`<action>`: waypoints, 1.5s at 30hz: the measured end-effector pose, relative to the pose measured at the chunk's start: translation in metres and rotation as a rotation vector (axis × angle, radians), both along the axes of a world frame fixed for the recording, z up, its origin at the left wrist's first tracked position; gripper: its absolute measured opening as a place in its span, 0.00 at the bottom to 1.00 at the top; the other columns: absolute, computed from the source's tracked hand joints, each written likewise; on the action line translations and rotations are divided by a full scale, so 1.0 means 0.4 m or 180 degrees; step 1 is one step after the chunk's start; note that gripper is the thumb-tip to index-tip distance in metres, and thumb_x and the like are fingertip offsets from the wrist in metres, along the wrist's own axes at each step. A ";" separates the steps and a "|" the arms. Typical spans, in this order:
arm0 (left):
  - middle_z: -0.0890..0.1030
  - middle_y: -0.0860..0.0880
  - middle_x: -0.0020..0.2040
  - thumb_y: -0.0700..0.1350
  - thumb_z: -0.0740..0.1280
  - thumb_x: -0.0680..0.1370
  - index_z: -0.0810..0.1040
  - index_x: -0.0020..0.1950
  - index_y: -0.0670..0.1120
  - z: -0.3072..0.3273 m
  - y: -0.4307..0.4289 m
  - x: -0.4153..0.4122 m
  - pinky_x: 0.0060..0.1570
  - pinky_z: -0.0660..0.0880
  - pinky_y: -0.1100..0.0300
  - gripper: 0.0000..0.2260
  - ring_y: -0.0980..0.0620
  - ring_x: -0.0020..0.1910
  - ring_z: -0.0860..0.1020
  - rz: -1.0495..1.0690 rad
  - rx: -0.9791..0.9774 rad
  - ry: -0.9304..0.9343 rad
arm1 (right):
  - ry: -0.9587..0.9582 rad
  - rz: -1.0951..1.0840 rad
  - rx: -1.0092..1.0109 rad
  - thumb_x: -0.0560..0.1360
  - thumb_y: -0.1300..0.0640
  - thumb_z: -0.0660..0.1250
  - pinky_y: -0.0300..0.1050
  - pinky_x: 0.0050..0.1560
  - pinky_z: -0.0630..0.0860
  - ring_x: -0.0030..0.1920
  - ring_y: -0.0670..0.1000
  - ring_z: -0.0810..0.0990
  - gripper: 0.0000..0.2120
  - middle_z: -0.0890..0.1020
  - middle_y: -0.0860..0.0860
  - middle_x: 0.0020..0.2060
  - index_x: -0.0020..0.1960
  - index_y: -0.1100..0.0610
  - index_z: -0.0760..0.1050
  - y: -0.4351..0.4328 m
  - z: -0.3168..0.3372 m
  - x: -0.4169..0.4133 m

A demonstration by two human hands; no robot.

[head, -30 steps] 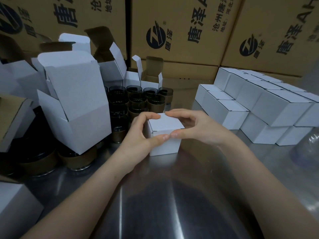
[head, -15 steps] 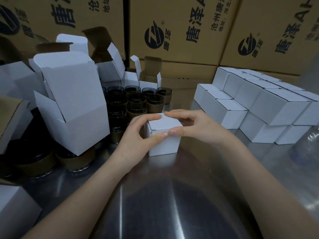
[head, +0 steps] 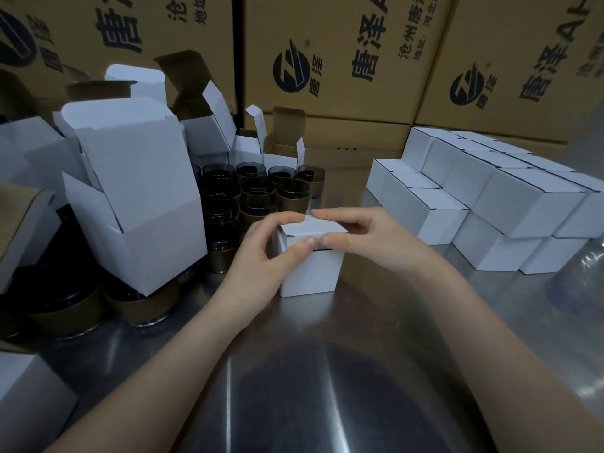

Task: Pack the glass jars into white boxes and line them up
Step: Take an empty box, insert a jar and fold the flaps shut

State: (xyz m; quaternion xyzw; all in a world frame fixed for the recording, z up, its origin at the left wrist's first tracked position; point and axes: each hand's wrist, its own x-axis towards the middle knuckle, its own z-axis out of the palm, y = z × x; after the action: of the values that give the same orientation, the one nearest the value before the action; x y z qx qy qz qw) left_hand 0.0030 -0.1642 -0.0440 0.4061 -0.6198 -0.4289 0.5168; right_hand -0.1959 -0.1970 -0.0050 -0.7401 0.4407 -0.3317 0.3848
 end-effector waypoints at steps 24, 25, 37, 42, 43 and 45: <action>0.75 0.47 0.64 0.50 0.67 0.78 0.78 0.60 0.53 0.014 0.015 -0.005 0.67 0.71 0.45 0.11 0.49 0.64 0.74 0.0056 0.0280 0.0100 | -0.0127 -0.0108 0.0038 0.75 0.50 0.70 0.25 0.46 0.72 0.52 0.34 0.79 0.12 0.83 0.34 0.50 0.58 0.43 0.81 -0.002 -0.006 0.003; 0.75 0.47 0.64 0.52 0.67 0.76 0.78 0.60 0.52 0.016 0.017 -0.005 0.67 0.71 0.45 0.13 0.49 0.64 0.74 0.0068 0.0293 0.0104 | -0.0146 -0.0106 0.0036 0.75 0.51 0.71 0.26 0.46 0.73 0.51 0.35 0.80 0.11 0.84 0.35 0.49 0.57 0.42 0.81 -0.002 -0.006 0.003; 0.73 0.45 0.65 0.50 0.65 0.69 0.77 0.60 0.52 0.014 0.013 -0.009 0.69 0.68 0.44 0.19 0.48 0.66 0.72 0.0070 0.0330 0.0120 | -0.0090 -0.0016 0.0116 0.72 0.53 0.74 0.42 0.59 0.76 0.55 0.44 0.82 0.13 0.84 0.45 0.53 0.56 0.44 0.80 -0.002 0.002 0.007; 0.72 0.45 0.66 0.50 0.64 0.69 0.76 0.61 0.52 0.018 0.010 -0.010 0.68 0.69 0.44 0.20 0.47 0.65 0.73 0.0023 0.0391 0.0115 | 0.0009 -0.0023 0.0112 0.73 0.54 0.73 0.36 0.55 0.77 0.55 0.42 0.81 0.13 0.83 0.44 0.54 0.57 0.45 0.80 0.001 0.009 0.010; 0.72 0.45 0.66 0.49 0.64 0.69 0.76 0.61 0.51 0.018 0.010 -0.010 0.68 0.69 0.44 0.20 0.47 0.65 0.73 0.0018 0.0393 0.0113 | 0.0022 -0.0032 0.0112 0.73 0.55 0.73 0.34 0.54 0.77 0.54 0.41 0.81 0.13 0.82 0.44 0.53 0.57 0.45 0.79 0.002 0.010 0.011; 0.72 0.44 0.66 0.49 0.64 0.69 0.76 0.61 0.51 0.018 0.010 -0.010 0.68 0.69 0.44 0.20 0.47 0.65 0.73 0.0009 0.0391 0.0106 | 0.0048 -0.0043 0.0107 0.74 0.56 0.73 0.32 0.52 0.76 0.53 0.40 0.81 0.14 0.82 0.44 0.53 0.58 0.48 0.79 0.005 0.012 0.013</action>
State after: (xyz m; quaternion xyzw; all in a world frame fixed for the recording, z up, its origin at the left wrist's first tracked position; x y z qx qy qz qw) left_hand -0.0011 -0.1604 -0.0368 0.4307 -0.5830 -0.4721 0.5017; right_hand -0.1907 -0.1949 -0.0001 -0.7330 0.4541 -0.3213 0.3915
